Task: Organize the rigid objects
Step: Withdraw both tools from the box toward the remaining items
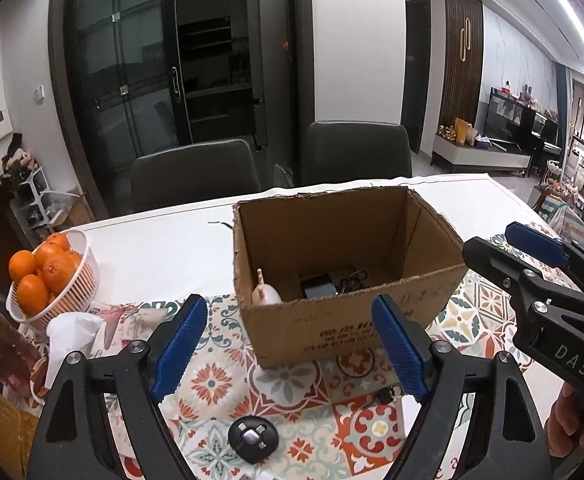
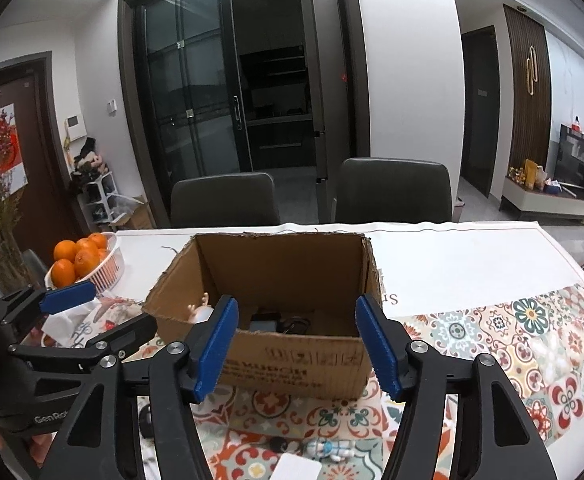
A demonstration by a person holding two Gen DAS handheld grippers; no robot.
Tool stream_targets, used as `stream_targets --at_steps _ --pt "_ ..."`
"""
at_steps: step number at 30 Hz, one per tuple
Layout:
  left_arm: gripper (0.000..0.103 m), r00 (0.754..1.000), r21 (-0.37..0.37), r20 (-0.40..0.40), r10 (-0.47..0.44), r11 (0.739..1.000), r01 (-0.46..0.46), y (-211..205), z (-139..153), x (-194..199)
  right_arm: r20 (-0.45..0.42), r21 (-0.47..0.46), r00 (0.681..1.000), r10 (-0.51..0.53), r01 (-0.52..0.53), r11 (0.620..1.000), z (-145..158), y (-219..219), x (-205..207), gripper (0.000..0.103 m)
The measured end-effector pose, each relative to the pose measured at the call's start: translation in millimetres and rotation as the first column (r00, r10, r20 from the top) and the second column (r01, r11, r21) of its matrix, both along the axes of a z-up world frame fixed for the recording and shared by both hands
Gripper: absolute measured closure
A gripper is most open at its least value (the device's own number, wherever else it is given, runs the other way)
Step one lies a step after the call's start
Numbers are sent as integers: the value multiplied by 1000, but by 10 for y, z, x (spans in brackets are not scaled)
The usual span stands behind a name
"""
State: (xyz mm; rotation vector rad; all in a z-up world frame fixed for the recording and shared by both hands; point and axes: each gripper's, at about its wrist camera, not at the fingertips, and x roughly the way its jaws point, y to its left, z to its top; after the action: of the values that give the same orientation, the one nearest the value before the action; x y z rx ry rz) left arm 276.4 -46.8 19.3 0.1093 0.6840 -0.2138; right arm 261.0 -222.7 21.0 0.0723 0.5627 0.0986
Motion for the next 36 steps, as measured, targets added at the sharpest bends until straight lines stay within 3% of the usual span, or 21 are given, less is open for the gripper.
stream_targets --at_steps 14,36 --pt "17 1000 7 -16 25 1000 -25 229 -169 -330 -3 -20 999 -34 34 999 -79 167 -306 33" --pt "16 994 12 -108 20 1000 -19 447 -698 -485 -150 15 983 -107 111 994 -608 306 -509 33"
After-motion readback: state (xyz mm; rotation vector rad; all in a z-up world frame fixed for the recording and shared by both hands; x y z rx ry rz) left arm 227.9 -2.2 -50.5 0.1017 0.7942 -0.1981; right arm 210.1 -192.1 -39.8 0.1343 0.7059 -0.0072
